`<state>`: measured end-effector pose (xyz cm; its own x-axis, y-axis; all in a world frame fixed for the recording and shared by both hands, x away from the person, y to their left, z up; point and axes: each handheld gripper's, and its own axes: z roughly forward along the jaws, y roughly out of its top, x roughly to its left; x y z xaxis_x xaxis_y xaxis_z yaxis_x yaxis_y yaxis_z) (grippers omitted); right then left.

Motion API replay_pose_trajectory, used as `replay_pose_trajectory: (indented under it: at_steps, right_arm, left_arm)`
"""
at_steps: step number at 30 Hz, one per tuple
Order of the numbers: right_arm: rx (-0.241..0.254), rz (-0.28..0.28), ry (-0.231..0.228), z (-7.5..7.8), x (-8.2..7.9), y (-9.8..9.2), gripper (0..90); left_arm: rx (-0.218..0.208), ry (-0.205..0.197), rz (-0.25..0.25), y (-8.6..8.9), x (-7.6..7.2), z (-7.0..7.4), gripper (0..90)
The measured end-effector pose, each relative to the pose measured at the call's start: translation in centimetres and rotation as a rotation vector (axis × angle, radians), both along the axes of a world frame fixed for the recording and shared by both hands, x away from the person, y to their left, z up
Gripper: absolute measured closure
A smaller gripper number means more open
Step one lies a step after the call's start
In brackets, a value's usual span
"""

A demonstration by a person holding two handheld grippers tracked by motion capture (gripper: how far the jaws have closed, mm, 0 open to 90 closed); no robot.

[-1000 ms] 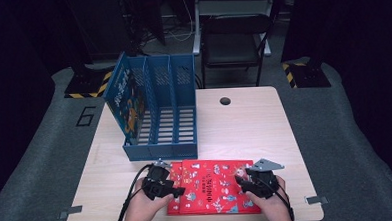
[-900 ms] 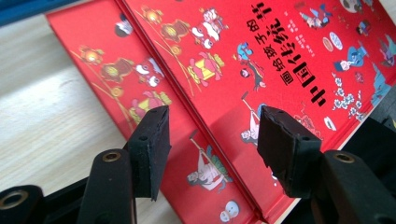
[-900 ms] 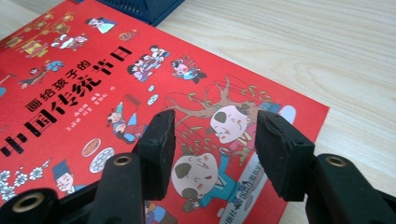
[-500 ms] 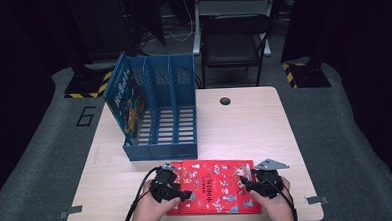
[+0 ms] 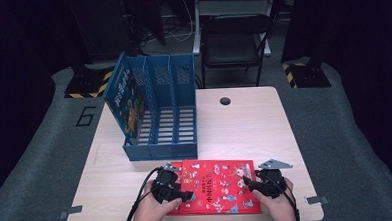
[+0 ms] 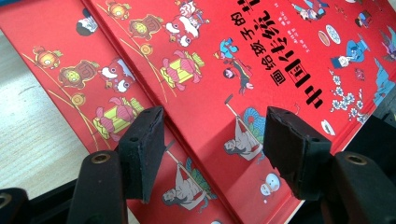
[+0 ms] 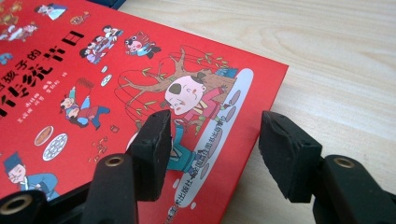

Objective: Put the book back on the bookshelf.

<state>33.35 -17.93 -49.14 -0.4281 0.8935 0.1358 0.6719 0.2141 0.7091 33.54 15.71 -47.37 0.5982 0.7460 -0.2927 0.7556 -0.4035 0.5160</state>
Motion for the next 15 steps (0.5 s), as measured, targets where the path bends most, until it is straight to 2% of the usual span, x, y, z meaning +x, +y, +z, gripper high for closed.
replay_pose_trajectory:
  at_steps: [4, 8, 9, 11, 13, 15]
  right_arm:
    - [0.009, -0.004, 0.004, -0.08, 0.08, -0.2, 43.8]
    - [0.022, -0.003, 0.006, -0.18, 0.12, -0.31, 44.2]
    - [0.023, -0.002, 0.008, -0.17, 0.13, -0.33, 45.1]
    - [0.022, -0.004, 0.008, -0.14, 0.09, -0.33, 47.0]
    - [0.017, -0.01, 0.007, -0.01, 0.02, -0.31, 51.9]
    - [-0.027, 0.005, -0.005, 0.29, 0.0, -0.3, 58.0]
  left_arm:
    - [0.013, -0.004, -0.017, 0.1, 0.02, 0.02, 39.0]
    - [0.014, -0.009, -0.012, 0.01, -0.04, 0.01, 38.9]
    - [0.005, -0.011, 0.004, -0.13, -0.11, -0.03, 38.9]
    - [0.015, -0.013, -0.005, -0.12, -0.12, 0.01, 38.9]
    - [0.011, -0.013, 0.002, -0.16, -0.13, -0.01, 38.8]
    - [0.008, -0.012, 0.001, -0.13, -0.12, -0.02, 38.8]
